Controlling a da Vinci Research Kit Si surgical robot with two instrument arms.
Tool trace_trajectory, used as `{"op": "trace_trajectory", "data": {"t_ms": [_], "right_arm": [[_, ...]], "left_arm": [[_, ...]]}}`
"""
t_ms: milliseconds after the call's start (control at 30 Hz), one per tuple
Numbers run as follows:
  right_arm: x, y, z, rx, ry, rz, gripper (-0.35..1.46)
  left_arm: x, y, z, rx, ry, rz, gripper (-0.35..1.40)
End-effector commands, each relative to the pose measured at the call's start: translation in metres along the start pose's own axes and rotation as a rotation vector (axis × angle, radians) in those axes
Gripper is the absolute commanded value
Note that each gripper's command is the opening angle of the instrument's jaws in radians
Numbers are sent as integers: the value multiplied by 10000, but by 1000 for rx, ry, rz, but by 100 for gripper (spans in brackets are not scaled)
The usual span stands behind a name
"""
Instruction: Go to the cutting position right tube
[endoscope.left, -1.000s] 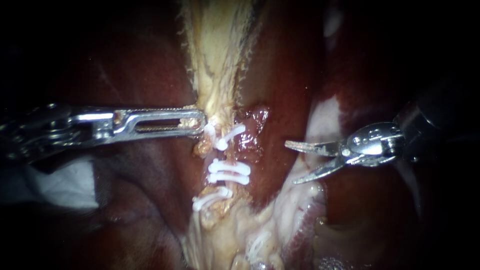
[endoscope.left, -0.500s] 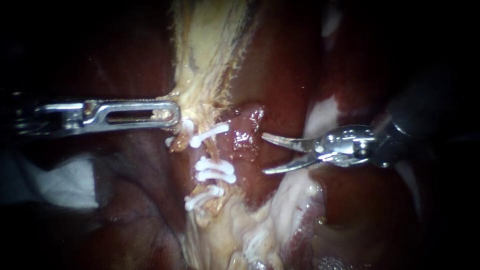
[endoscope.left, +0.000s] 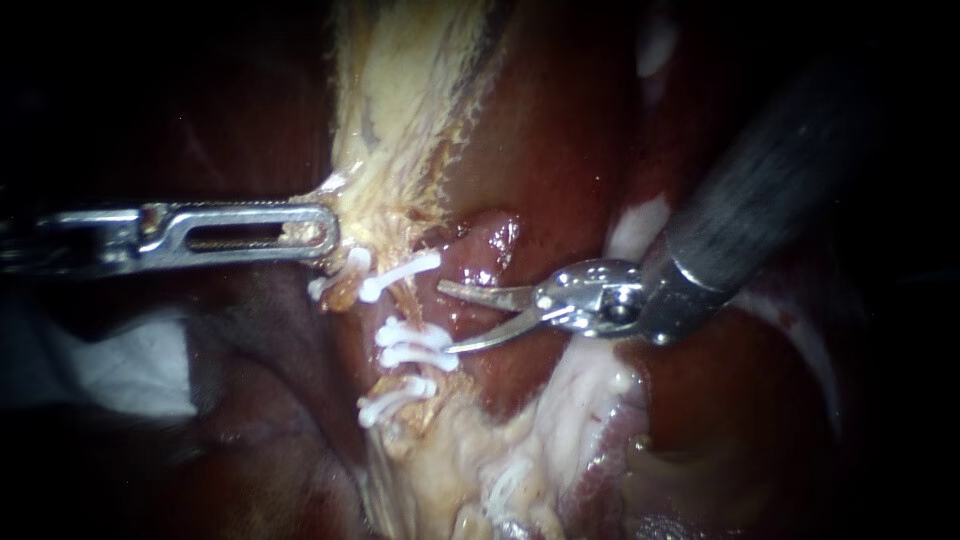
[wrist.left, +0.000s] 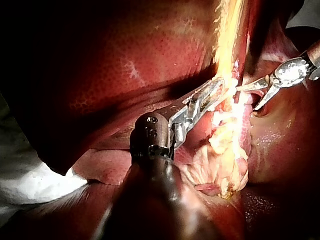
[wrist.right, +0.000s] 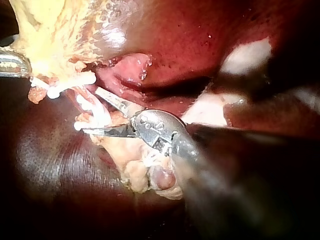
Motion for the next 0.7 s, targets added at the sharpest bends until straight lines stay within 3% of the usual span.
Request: {"op": "trace_trajectory", "data": {"t_ms": [33, 700], "right_arm": [[-1, 1, 3, 6, -2, 2, 132], [10, 13, 28, 34, -10, -1, 129]], "left_arm": [[0, -1, 0, -1, 0, 0, -35], [1, -3, 0, -2, -1, -1, -35]]}}
